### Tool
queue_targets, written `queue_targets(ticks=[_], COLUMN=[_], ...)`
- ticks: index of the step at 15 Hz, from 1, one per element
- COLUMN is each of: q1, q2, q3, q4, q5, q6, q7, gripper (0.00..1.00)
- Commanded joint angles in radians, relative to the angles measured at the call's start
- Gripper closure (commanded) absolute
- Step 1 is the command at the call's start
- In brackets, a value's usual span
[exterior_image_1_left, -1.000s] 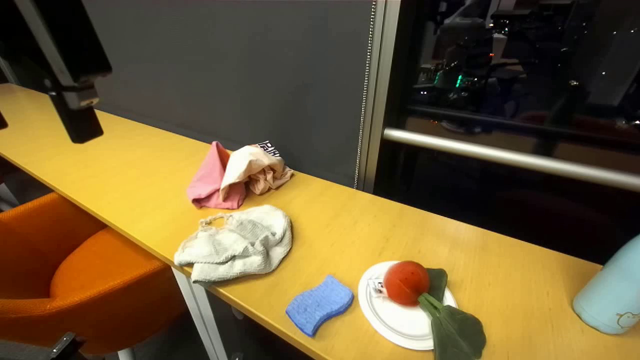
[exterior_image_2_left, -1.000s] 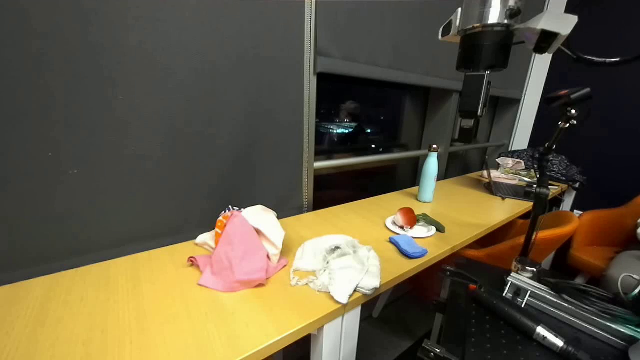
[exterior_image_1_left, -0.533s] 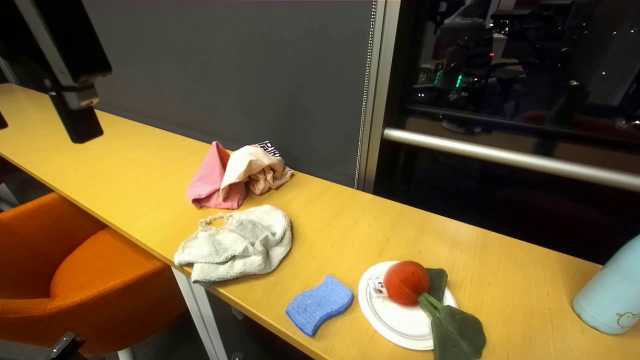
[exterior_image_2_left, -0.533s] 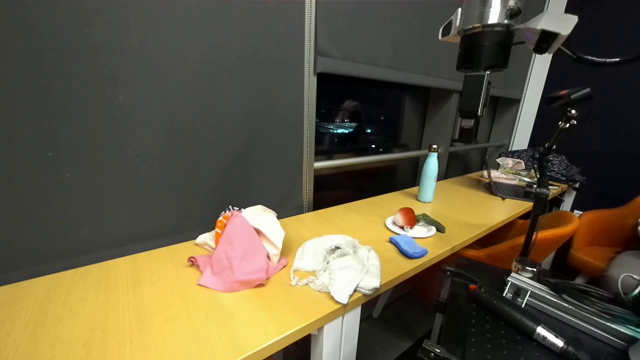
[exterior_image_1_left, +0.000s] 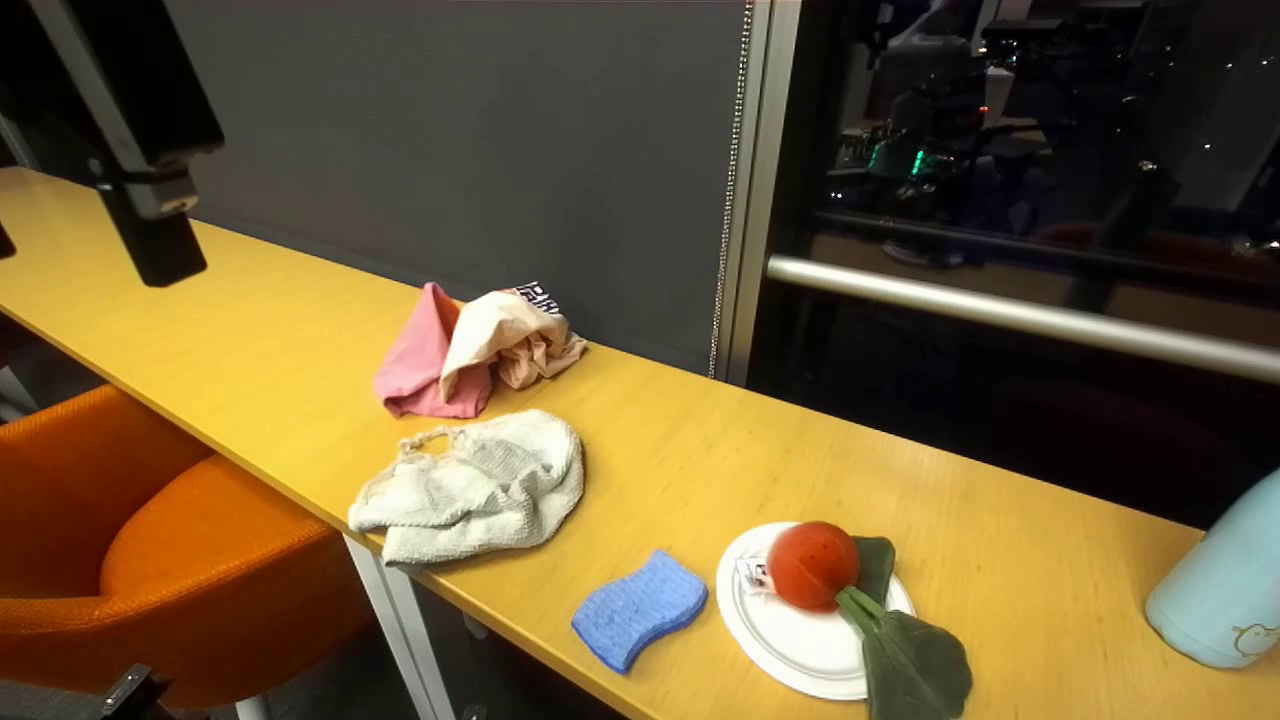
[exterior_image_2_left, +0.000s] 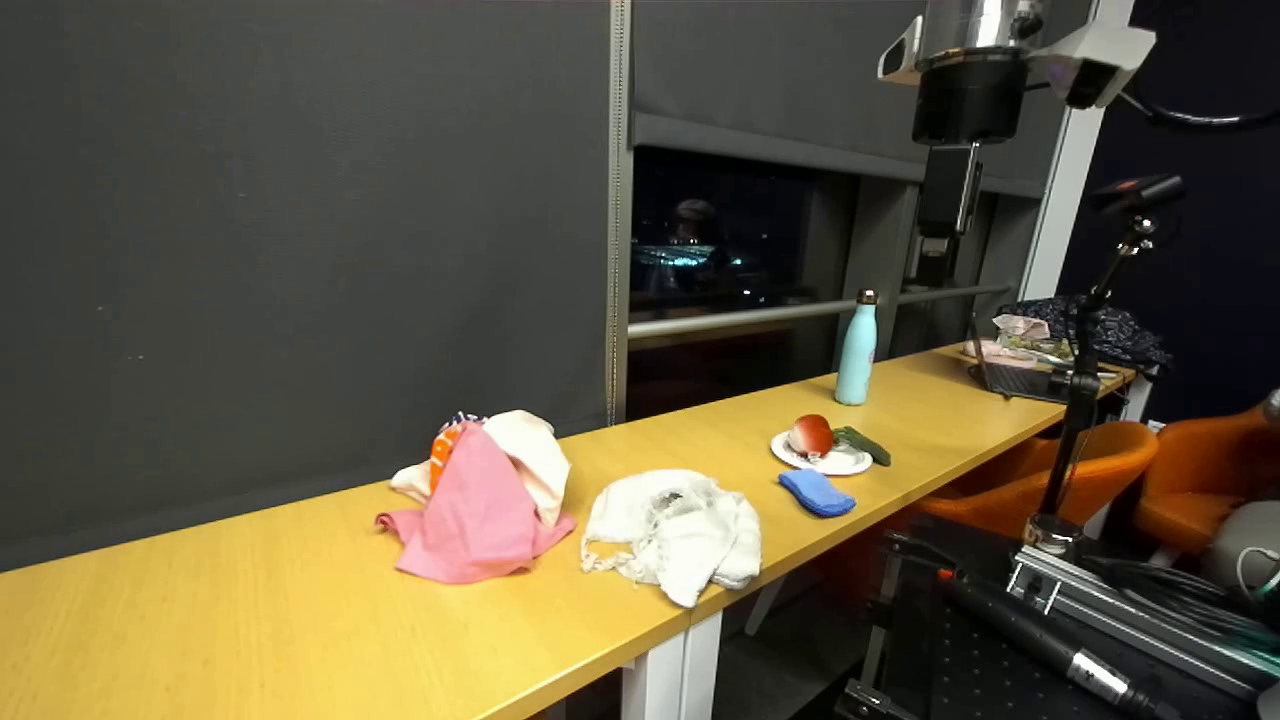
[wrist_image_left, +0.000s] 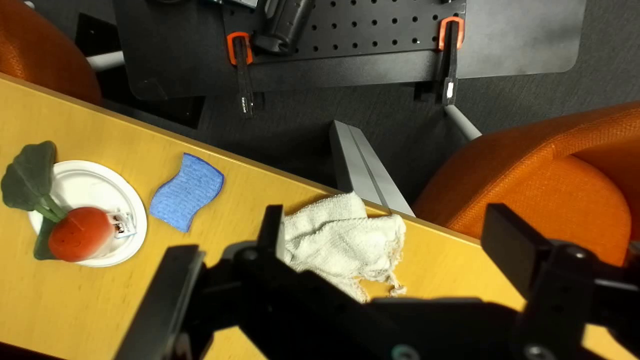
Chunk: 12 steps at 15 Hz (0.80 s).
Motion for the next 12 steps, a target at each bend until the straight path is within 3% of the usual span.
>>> queue_targets(ticks=[1,8,12], q1=[-0.001,0.029,0.033], q2=[0.061,0.461,0.667], q3=[-0.009,-0.024,-0.002], q4=[0.038,0.298,0.446], q5=[0.006,0.066,0.118], q6=[0.057,0.386,0.443], q7=[-0.005,-0.093,-0.145], gripper=[0.0,0.0,0.0])
